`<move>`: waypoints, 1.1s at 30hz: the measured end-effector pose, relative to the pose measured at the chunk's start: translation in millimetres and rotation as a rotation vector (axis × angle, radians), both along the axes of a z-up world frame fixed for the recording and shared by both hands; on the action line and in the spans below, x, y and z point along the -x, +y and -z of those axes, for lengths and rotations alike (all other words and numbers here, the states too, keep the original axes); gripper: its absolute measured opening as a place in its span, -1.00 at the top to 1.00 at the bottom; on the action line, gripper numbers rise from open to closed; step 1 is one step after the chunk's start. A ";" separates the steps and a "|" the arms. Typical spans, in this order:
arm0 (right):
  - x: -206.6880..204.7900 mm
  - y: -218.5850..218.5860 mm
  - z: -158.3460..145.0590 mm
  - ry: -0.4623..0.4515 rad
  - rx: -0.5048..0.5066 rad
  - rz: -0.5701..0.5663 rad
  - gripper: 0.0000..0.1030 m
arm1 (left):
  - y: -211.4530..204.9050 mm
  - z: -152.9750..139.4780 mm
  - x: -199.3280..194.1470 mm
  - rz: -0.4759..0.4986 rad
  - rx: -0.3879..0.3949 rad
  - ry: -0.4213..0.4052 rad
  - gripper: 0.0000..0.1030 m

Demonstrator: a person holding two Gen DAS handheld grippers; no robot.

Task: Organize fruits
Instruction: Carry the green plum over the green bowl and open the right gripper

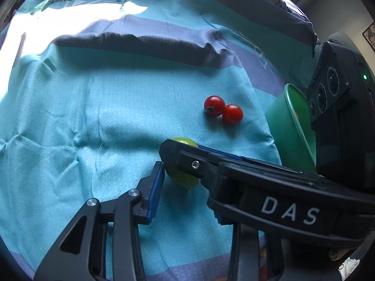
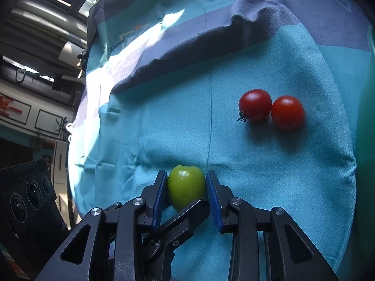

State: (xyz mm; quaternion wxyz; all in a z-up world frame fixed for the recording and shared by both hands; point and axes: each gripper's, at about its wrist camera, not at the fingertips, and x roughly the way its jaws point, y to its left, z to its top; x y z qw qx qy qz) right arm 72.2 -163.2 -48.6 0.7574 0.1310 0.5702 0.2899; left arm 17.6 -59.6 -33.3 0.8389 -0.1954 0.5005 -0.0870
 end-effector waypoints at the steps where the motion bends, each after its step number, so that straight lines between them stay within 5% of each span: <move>1: 1.6 -1.5 -4.8 -0.015 -0.003 0.003 0.30 | -1.4 -6.0 1.8 0.003 -0.005 -0.023 0.32; 10: 23.9 -40.2 -74.3 -0.242 -0.084 0.055 0.29 | -44.2 -77.1 12.9 0.084 -0.100 -0.250 0.32; 18: 37.0 -105.9 -108.2 -0.373 -0.094 0.202 0.29 | -105.6 -109.0 9.7 0.243 -0.102 -0.361 0.32; 25: 34.6 -163.4 -106.3 -0.388 -0.063 0.343 0.29 | -159.0 -105.1 -8.9 0.389 -0.091 -0.363 0.32; 33: 24.1 -203.2 -82.0 -0.295 -0.031 0.442 0.29 | -198.0 -83.4 -29.9 0.474 -0.058 -0.279 0.33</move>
